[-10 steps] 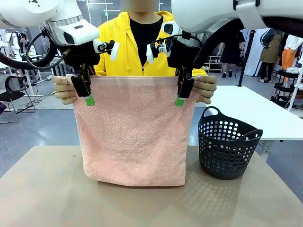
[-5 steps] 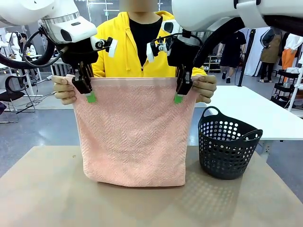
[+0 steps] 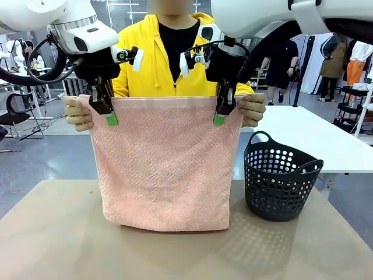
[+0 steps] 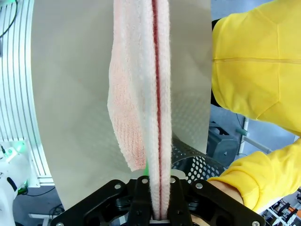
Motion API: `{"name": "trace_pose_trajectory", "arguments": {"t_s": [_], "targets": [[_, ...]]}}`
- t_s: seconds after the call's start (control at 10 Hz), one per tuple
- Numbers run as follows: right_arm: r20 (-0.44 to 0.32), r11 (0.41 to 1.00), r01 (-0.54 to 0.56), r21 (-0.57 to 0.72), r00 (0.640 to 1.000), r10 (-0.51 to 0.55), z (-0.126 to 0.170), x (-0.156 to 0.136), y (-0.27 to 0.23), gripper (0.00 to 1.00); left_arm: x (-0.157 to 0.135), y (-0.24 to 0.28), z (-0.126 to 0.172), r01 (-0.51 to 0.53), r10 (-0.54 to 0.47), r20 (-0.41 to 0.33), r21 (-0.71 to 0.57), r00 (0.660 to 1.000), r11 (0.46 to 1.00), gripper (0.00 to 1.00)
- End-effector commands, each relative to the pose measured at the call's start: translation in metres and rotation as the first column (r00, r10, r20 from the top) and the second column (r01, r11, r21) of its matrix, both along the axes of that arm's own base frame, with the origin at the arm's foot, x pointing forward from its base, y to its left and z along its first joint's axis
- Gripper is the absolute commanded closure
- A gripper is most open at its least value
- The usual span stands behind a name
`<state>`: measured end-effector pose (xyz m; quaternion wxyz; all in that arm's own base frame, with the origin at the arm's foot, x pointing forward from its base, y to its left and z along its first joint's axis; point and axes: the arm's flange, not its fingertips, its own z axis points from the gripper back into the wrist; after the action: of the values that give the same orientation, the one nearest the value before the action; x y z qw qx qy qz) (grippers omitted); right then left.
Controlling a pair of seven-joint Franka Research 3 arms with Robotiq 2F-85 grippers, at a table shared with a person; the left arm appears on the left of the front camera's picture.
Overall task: Fold the towel.
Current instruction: Release the end of the 100 cm Hotel Towel you were holding and grab the top end of the folded side, then release the end of the 100 cm Hotel Towel you were holding.
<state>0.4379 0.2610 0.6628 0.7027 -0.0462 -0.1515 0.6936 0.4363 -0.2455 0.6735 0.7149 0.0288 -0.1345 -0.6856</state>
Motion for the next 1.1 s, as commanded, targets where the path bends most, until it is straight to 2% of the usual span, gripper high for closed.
{"name": "trace_pose_trajectory", "arguments": {"t_s": [0.0, 0.1, 1.0], "targets": [[-0.038, 0.999, 0.033, 0.024, 0.999, -0.032, -0.013, -0.002, -0.009, 1.00, -0.010, 0.013, -0.011, -0.054, 0.054, -0.032, 0.008, 0.998, 0.999, 1.00], [0.000, 1.000, 0.000, 0.000, 1.000, 0.000, 0.000, 0.000, 0.000, 1.00, 0.000, 0.000, 0.000, 0.000, 0.000, 0.000, 0.000, 1.000, 1.000, 1.00], [0.000, 1.000, 0.000, 0.000, 1.000, 0.000, 0.000, 0.000, 0.000, 1.00, 0.000, 0.000, 0.000, 0.000, 0.000, 0.000, 0.000, 1.000, 1.000, 1.00]]}}
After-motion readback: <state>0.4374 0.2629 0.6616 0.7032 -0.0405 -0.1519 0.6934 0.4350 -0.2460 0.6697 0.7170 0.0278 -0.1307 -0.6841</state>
